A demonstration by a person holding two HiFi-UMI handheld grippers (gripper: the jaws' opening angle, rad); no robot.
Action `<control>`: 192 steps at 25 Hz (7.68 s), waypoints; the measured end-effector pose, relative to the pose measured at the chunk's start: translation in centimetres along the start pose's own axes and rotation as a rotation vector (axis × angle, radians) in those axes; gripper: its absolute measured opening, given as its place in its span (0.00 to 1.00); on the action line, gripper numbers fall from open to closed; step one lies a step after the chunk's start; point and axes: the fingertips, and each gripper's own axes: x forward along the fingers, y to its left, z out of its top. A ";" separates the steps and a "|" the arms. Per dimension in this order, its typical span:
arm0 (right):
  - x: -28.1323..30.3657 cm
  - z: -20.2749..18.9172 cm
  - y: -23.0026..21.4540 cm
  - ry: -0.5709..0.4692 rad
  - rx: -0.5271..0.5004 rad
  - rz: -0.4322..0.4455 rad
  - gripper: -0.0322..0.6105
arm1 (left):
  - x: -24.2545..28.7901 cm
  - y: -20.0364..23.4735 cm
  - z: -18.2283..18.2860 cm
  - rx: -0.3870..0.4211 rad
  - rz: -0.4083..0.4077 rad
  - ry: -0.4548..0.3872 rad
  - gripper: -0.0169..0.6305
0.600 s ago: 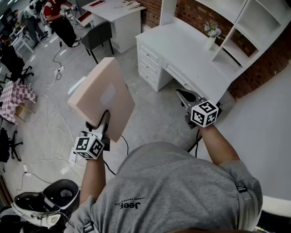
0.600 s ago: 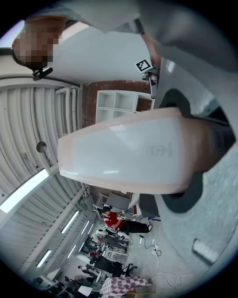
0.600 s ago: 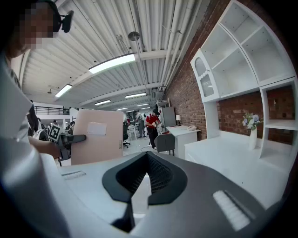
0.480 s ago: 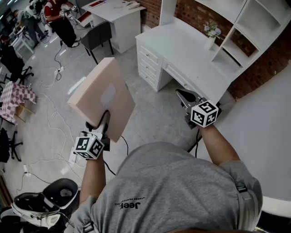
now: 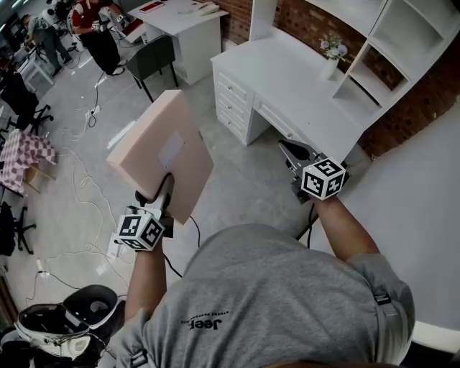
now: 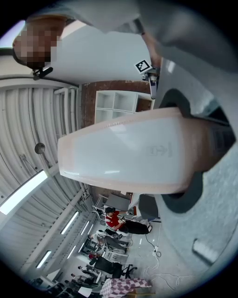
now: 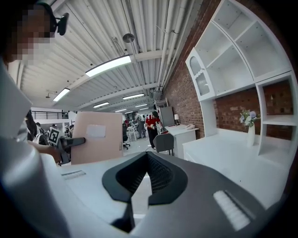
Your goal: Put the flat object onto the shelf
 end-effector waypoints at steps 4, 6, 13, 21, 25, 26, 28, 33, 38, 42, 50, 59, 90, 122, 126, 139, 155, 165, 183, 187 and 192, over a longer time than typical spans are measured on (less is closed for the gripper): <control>-0.8 0.0 -1.9 -0.002 0.008 0.009 0.06 | 1.4 -1.7 -0.2 0.006 0.001 -0.001 0.48; -1.4 0.1 -2.9 -0.001 0.008 0.010 0.06 | 2.2 -2.8 -0.4 0.005 0.001 -0.004 0.48; -2.3 0.4 -4.1 0.001 -0.003 0.029 0.06 | 4.5 -5.2 0.5 -0.009 -0.018 -0.021 0.48; 4.8 0.5 -6.4 0.002 0.016 0.003 0.06 | 9.7 1.0 0.6 -0.036 -0.066 -0.019 0.48; 10.1 3.4 -6.5 -0.019 -0.001 -0.010 0.06 | 13.8 6.1 2.8 -0.016 -0.108 -0.019 0.48; 11.5 4.2 -6.6 -0.027 -0.003 -0.018 0.06 | 14.8 7.4 3.6 -0.011 -0.119 -0.020 0.48; 14.1 5.7 -6.8 -0.041 0.001 -0.035 0.06 | 16.7 9.7 5.0 -0.004 -0.142 -0.019 0.48; 19.8 8.2 -7.2 -0.050 0.005 -0.061 0.06 | 20.4 15.0 7.6 0.014 -0.185 -0.006 0.48; 23.5 9.1 -8.9 -0.035 0.014 -0.079 0.06 | 23.8 18.4 8.6 0.005 -0.191 0.005 0.48; 25.0 9.9 -11.3 -0.025 0.019 -0.080 0.06 | 26.4 19.4 8.7 -0.005 -0.183 0.019 0.48; 27.8 10.6 -21.6 -0.020 0.010 0.014 0.06 | 35.0 17.0 6.8 0.010 -0.094 0.018 0.48; 30.5 14.4 -33.6 0.015 -0.047 0.147 0.06 | 45.8 12.2 6.2 -0.016 0.030 0.000 0.48; 46.2 20.9 -35.5 -0.038 -0.028 0.048 0.06 | 57.0 27.1 13.2 -0.030 -0.092 -0.019 0.47; 3.9 23.8 -46.7 -0.270 0.019 -0.795 0.06 | 73.5 -17.2 21.1 0.200 -1.002 -0.027 0.46; -3.7 23.2 -45.9 -0.292 0.027 -0.941 0.06 | 72.1 -26.8 23.3 0.305 -1.146 -0.091 0.46; -18.6 22.2 -42.0 -0.335 0.020 -1.188 0.06 | 64.1 -50.4 29.2 0.595 -1.345 -0.346 0.46; -23.6 19.4 -39.7 -0.369 0.063 -1.264 0.06 | 64.3 -61.8 27.1 0.859 -1.069 -0.391 0.46; -24.1 18.6 -38.7 -0.368 0.087 -1.284 0.06 | 65.2 -64.8 24.2 0.929 -0.938 -0.417 0.46; -34.1 20.1 -33.9 -0.382 0.087 -1.548 0.06 | 65.3 -65.0 23.9 0.980 -0.850 -0.395 0.47; -33.4 20.1 -33.2 -0.393 0.097 -1.543 0.06 | 65.3 -64.9 24.0 1.007 -0.817 -0.384 0.47; -32.4 19.7 -33.2 -0.397 0.121 -1.543 0.06 | 64.1 -64.8 23.8 1.100 -0.790 -0.444 0.47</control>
